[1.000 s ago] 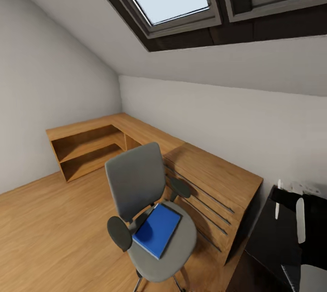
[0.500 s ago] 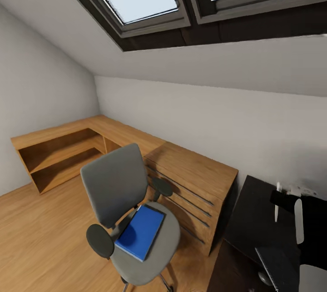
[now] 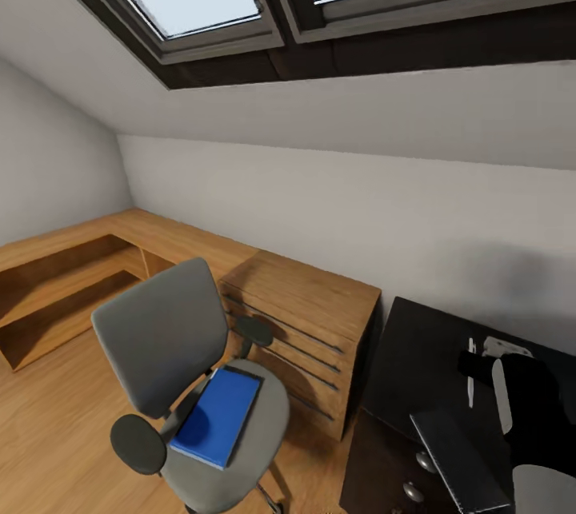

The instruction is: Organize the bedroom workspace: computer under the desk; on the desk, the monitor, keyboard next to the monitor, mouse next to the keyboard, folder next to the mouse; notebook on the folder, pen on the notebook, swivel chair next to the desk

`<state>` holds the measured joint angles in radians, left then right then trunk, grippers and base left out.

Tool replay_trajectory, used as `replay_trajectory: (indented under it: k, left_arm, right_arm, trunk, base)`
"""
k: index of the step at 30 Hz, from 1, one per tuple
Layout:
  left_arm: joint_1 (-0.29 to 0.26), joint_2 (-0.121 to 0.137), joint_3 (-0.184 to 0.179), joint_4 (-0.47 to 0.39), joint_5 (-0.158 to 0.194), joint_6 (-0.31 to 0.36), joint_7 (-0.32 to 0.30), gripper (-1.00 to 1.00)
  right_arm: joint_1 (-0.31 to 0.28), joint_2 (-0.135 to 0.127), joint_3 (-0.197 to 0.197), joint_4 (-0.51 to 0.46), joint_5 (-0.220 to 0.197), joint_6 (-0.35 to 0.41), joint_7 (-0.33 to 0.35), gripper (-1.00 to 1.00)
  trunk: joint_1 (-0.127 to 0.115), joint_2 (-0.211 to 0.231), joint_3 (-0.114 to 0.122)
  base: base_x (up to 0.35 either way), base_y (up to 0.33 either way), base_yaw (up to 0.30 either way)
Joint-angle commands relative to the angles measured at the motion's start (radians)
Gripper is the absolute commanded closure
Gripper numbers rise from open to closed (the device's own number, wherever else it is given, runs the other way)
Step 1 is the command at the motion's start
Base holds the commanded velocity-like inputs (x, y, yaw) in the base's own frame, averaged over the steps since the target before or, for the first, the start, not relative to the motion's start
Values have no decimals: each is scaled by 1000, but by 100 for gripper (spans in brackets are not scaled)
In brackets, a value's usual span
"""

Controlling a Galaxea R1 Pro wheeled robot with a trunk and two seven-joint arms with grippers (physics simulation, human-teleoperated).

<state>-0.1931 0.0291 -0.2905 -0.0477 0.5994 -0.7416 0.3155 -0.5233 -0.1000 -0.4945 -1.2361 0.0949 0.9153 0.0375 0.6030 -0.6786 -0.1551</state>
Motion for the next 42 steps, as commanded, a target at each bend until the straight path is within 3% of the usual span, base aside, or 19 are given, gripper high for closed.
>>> replay_trajectory:
  k: [1, 32, 35, 37, 42]
  left_arm:
    - [0, 0, -9, -1, 2, -2, 8, -100]
    - [0, -3, -10, 1, 1, 2, 10, -100]
    - [0, -3, -10, 1, 0, 2, 10, -100]
    - [0, -3, -10, 1, 1, 1, 10, -100]
    - [0, -4, -10, 2, 2, 0, 10, -100]
  right_arm:
    - [-1, 0, 2, 4, 8, 1, 7, 100]
    - [-1, 3, 25, -10, 3, -12, 8, 100]
    - [-2, 3, 41, -6, 4, -15, 8, 100]
    - [-2, 1, 93, 23, 7, -81, 8, 100]
    - [-1, -4, 114, 69, 10, -183, 7, 100]
  trunk:
    - [0, -1, -2]
    - [0, -1, -20]
    - [0, -1, -20]
    - [0, -1, -20]
    - [0, -1, -20]
  base:
    - [0, 0, -297]
    - [0, 0, -247]
    - [0, 0, -70]
    - [0, 0, -17]
    - [0, 0, -7]
